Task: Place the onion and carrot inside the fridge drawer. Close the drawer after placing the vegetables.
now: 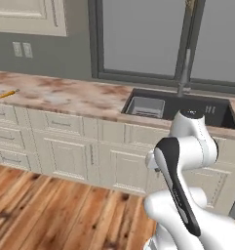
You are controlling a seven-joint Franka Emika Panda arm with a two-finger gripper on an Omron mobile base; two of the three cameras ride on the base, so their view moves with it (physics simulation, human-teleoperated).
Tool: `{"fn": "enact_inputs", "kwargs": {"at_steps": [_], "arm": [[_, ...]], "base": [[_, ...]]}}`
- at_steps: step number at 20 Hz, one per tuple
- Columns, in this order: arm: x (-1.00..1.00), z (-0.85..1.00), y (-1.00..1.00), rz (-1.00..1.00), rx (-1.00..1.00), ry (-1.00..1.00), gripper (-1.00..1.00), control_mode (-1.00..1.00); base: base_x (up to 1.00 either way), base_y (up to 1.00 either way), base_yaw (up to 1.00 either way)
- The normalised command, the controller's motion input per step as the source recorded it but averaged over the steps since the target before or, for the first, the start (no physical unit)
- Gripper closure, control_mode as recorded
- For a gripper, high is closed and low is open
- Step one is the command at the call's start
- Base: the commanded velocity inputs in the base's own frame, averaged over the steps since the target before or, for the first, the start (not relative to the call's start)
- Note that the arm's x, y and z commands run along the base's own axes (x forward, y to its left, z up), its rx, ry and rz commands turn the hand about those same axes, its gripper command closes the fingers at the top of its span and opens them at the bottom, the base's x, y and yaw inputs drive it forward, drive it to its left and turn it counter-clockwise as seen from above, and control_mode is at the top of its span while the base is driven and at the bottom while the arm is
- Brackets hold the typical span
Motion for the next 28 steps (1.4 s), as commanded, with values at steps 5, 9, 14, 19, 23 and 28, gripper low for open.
{"fn": "enact_inputs", "kwargs": {"at_steps": [5,9,14,19,23,28], "arm": [[0.0,0.0,0.0,0.0,0.0,0.0,-1.0,1.0],[0.0,0.0,0.0,0.0,0.0,0.0,-1.0,1.0],[0.0,0.0,0.0,0.0,0.0,0.0,-1.0,1.0],[0.0,0.0,0.0,0.0,0.0,0.0,-1.0,1.0],[0.0,0.0,0.0,0.0,0.0,0.0,-1.0,1.0],[0.0,0.0,0.0,0.0,0.0,0.0,-1.0,1.0]], "base": [[1.0,1.0,-0.24],[0.83,1.0,-0.23],[0.77,1.0,-0.22],[0.43,1.0,-0.15],[0.42,1.0,-0.13],[0.52,1.0,-0.13]]}}
